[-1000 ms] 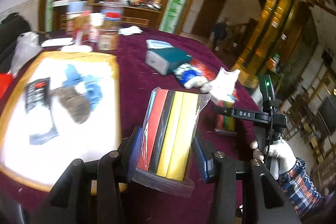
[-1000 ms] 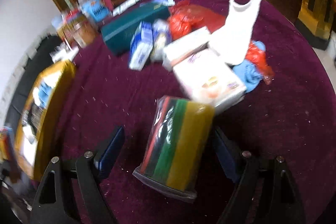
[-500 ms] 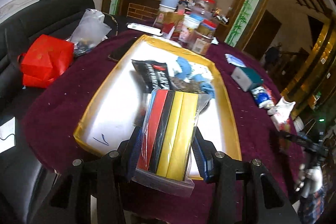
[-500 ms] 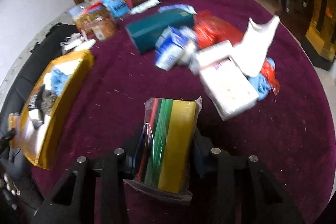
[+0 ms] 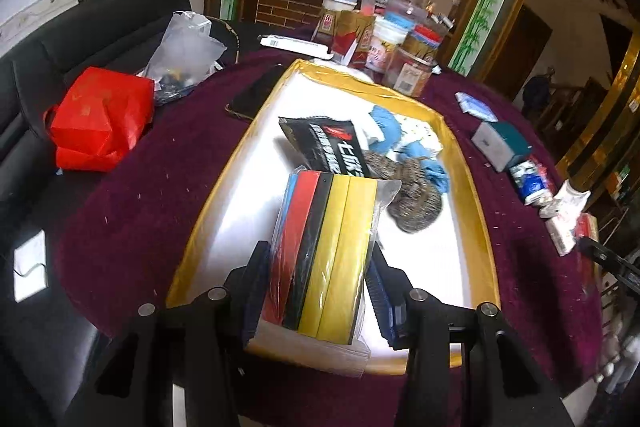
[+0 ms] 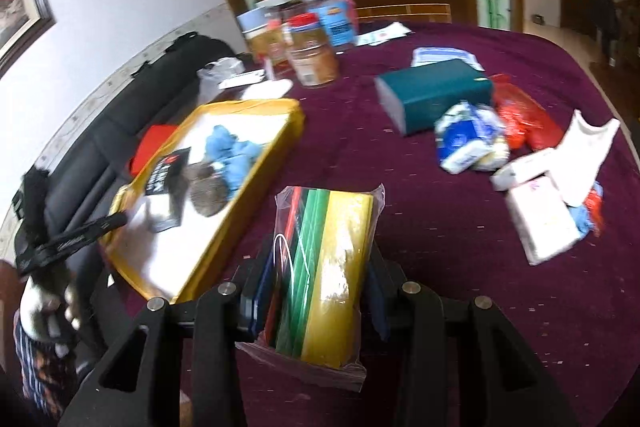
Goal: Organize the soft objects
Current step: 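Lower both striped packs into the tray and open both tools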
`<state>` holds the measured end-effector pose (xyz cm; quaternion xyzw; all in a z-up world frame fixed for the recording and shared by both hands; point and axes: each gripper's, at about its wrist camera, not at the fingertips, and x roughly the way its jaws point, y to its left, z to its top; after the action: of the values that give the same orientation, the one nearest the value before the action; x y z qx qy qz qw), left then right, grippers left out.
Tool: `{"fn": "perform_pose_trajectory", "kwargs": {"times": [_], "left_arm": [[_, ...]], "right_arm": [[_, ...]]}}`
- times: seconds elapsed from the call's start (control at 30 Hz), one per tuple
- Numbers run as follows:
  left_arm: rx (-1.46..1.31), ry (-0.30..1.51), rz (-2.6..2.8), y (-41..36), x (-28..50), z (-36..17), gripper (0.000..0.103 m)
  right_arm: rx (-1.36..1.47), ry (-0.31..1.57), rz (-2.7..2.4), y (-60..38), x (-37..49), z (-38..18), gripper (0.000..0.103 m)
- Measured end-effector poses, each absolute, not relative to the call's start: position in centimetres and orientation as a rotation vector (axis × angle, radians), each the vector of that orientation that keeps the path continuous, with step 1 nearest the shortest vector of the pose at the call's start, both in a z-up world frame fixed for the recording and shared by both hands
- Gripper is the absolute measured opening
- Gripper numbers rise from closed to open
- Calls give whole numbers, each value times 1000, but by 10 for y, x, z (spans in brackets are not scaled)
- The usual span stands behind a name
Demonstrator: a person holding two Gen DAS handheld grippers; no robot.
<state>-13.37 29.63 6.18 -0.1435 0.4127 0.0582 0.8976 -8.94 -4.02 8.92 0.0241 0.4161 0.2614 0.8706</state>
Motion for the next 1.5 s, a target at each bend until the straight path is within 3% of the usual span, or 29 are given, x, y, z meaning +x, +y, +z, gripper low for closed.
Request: {"fn": "perform_pose_trajectory", "kwargs": {"times": [0.23,0.63,0.87,1.07,1.2,1.5], "left_arm": [[-256,1004,150,313,-64,41,49],[-261,1024,139,318,13,42,51],[-200,971,126,313,-39,60,51],[-268,941,100,327,-60,58,59],[-341,838,81,338,-85,75,70],[-472,694,54,353,-143,84,70]], "right_arm": [[22,875,602,-19,-103,91,39],[-28,914,660,19,-103,91,39],[-85,964,773,78,-95,88,39],[-120,1106,847,150,-73,56,39],[-184,1148,836,188,-60,40,39],[-258,1168,789,248,-26,21,39]]}}
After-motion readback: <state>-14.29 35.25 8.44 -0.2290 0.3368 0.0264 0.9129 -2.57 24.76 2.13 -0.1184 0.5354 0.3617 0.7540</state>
